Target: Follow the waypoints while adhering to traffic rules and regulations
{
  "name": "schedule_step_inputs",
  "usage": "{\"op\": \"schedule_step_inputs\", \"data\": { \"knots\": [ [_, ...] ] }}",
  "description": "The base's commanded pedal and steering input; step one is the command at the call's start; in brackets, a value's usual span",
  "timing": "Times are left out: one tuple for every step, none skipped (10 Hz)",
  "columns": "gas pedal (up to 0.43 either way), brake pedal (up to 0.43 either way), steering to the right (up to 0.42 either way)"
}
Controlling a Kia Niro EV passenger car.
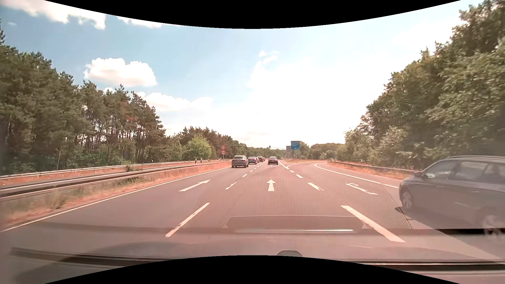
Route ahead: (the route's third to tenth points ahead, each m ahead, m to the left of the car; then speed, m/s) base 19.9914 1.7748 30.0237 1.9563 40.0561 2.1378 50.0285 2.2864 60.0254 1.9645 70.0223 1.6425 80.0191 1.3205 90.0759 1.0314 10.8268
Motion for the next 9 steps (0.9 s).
{"op": "schedule_step_inputs", "data": {
  "knots": [
    [0.000,0.146,-0.001],
    [0.000,0.152,-0.001],
    [0.000,0.152,-0.002],
    [0.000,0.152,-0.002],
    [0.000,0.152,-0.002],
    [0.000,0.152,-0.002],
    [0.000,0.152,-0.002],
    [0.000,0.152,-0.002],
    [0.000,0.152,-0.002]
  ]
}}
